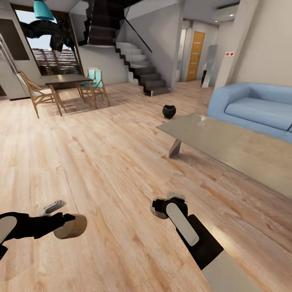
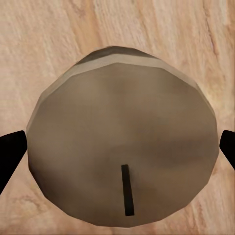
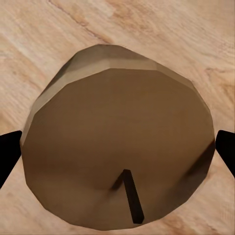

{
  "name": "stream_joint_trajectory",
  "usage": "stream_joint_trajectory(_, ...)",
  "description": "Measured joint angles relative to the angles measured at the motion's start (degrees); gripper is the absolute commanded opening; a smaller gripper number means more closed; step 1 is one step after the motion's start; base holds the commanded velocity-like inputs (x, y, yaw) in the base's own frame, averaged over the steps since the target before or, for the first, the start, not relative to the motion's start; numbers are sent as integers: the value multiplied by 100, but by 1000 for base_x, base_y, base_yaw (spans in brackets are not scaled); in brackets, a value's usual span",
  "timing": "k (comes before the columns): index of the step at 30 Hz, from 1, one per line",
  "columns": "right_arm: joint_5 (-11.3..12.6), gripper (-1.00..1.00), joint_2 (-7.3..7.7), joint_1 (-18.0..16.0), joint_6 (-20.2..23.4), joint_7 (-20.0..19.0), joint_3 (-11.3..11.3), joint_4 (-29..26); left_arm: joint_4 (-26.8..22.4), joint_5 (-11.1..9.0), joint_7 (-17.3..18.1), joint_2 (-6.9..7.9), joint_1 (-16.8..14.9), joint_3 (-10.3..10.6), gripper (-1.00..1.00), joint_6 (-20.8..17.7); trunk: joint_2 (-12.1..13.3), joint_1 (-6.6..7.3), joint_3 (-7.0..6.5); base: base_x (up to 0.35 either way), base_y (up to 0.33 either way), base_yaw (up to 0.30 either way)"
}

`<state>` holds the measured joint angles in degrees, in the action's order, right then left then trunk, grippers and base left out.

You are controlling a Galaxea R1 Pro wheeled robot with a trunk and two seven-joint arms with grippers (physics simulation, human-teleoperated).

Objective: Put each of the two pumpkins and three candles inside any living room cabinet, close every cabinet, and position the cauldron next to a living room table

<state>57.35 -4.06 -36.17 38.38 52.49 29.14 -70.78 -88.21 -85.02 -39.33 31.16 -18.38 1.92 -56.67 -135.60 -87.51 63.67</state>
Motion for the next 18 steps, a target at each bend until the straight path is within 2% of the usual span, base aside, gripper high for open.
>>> stream_joint_trajectory(7, 5, -100, 0, 0, -2, 0, 0, 2, -2, 15, 2, 0, 1, 15, -100, -7, 0, 1, 0, 56, -9, 289)
stream_joint_trajectory(18, 3, -100, -7, 0, -2, 1, 122, 3, 0, 12, -20, 0, 1, 41, -100, -7, 0, 3, 0, 300, -87, 292)
